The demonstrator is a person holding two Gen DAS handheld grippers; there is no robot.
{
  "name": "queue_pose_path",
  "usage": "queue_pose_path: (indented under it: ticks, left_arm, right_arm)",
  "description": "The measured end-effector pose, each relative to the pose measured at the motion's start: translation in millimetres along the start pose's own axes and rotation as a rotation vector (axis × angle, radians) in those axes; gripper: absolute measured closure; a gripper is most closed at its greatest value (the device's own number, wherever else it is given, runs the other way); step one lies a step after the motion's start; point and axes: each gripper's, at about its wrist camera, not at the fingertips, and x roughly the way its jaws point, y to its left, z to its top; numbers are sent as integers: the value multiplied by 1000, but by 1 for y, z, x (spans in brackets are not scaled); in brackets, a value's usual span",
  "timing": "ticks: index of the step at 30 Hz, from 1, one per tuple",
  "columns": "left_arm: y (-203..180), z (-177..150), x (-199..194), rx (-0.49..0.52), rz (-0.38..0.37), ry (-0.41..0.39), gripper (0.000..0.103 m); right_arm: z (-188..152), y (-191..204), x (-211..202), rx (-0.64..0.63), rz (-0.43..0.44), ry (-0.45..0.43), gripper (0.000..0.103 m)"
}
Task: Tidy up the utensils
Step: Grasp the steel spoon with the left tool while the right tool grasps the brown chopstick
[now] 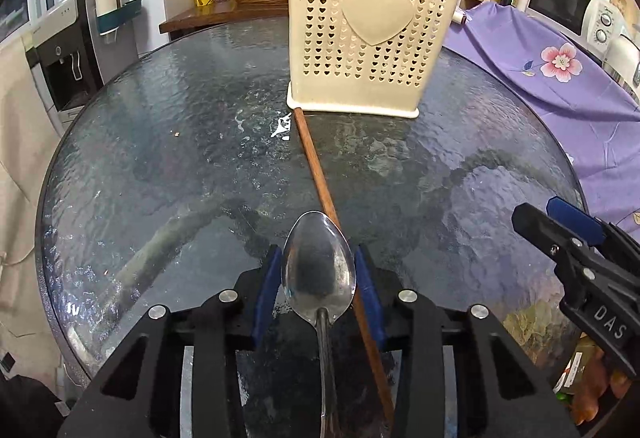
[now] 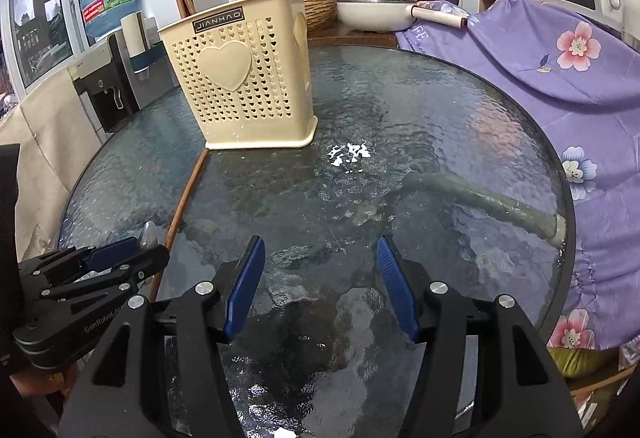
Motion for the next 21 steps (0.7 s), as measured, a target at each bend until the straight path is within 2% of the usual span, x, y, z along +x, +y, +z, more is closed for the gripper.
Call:
queue_pose_path:
  ticks: [7,10,19,21]
  left_arm:
    - [10,5,-8,-23,-42,-21,66]
    - [19,10,-14,-39,-49,-40,66]
    - [75,33,-22,-160,-93,-86,66]
    - [82,38,-26,-170,-104,-100,67]
  right_arm:
    - [5,7,3,-6,16,9,44]
    - [15,18,11,-16,60,30,44]
    - [50,90,62,-126,174,131,45]
    - [60,104,76,-140,174,149,50]
